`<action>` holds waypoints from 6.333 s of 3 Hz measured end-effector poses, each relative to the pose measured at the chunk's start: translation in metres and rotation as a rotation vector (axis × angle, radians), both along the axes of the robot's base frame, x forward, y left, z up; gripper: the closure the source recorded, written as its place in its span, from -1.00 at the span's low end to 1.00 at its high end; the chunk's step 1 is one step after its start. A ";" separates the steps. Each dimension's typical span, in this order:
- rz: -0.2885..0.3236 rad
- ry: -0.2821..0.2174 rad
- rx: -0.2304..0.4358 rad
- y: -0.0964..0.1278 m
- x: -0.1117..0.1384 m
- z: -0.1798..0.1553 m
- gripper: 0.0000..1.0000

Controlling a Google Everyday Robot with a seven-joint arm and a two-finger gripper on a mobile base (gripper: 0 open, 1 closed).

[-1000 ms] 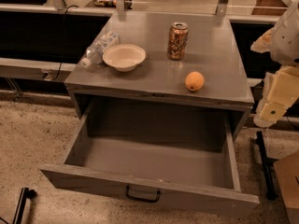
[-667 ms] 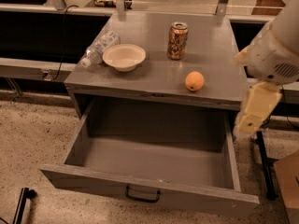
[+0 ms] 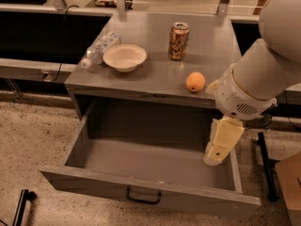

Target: Close top drawer

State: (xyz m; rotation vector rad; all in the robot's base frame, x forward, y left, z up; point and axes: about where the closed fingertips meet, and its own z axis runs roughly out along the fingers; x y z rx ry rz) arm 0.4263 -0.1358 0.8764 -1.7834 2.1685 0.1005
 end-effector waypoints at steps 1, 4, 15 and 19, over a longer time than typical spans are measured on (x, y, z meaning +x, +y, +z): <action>-0.007 0.070 0.038 -0.005 -0.007 -0.008 -1.00; 0.015 0.050 0.193 0.006 -0.073 -0.074 0.28; -0.220 -0.189 0.250 0.031 -0.028 -0.235 1.00; -0.156 -0.406 0.377 0.003 0.073 -0.228 1.00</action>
Offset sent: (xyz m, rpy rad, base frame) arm -0.0863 0.0068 -0.0746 0.2366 0.1355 -0.0041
